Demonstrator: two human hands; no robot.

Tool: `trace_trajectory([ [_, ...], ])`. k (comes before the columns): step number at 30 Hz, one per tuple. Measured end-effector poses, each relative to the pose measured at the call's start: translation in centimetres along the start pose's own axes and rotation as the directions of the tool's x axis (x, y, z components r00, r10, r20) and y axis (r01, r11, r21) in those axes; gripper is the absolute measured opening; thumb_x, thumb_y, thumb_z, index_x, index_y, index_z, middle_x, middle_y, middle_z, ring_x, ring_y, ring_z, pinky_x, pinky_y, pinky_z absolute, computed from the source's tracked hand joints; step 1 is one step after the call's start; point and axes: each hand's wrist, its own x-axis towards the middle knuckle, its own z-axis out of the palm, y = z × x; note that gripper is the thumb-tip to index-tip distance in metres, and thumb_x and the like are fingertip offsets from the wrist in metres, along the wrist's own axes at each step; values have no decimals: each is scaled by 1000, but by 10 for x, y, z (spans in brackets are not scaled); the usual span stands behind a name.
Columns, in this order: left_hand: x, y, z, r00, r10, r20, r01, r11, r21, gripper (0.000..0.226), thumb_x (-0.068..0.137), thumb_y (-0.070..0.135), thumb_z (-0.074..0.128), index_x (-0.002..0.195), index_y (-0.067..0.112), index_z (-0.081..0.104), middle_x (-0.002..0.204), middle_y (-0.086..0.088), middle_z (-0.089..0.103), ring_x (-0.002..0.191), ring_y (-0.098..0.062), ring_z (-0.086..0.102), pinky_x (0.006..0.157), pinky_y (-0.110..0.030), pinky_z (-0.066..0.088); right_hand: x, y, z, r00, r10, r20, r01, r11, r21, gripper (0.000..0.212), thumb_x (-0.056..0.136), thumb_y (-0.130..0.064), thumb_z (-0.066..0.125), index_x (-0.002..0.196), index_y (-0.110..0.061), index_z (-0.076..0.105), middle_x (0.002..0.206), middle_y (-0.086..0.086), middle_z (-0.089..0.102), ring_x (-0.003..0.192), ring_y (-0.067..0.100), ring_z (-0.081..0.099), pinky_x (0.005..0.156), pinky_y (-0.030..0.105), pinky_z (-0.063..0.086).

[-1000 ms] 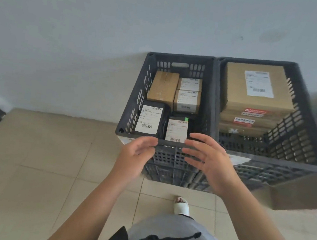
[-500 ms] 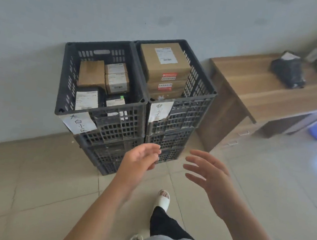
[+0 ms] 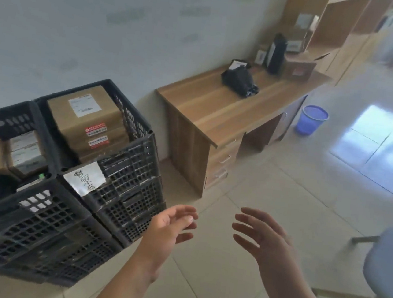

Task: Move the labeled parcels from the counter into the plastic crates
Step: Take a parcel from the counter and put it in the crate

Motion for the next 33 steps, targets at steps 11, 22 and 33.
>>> trace_trajectory([
  [11, 86, 10, 176, 995, -25, 99, 17, 996, 82, 21, 101, 5, 61, 106, 15, 79, 104, -7, 79, 91, -18, 75, 75, -28, 61, 100, -71, -140, 995, -15, -96, 25, 995, 100, 22, 99, -6, 59, 100, -10, 80, 103, 17, 78, 90, 23, 76, 83, 39, 58],
  [22, 221, 43, 277, 987, -91, 134, 72, 987, 140, 18, 101, 8, 62, 109, 15, 77, 104, -6, 79, 93, -19, 74, 79, -30, 60, 235, -146, -193, 986, -78, -147, 82, 996, 25, 22, 99, -8, 61, 97, -16, 82, 102, 13, 79, 92, 24, 76, 82, 37, 58],
  [33, 419, 129, 404, 966, -73, 247, 57, 996, 71, 18, 101, 5, 61, 110, 11, 75, 105, -7, 77, 90, -16, 70, 79, -28, 59, 407, -259, -229, 959, -100, -266, 100, 995, -14, 23, 98, -6, 60, 97, -13, 81, 103, 15, 78, 91, 23, 76, 86, 41, 57],
])
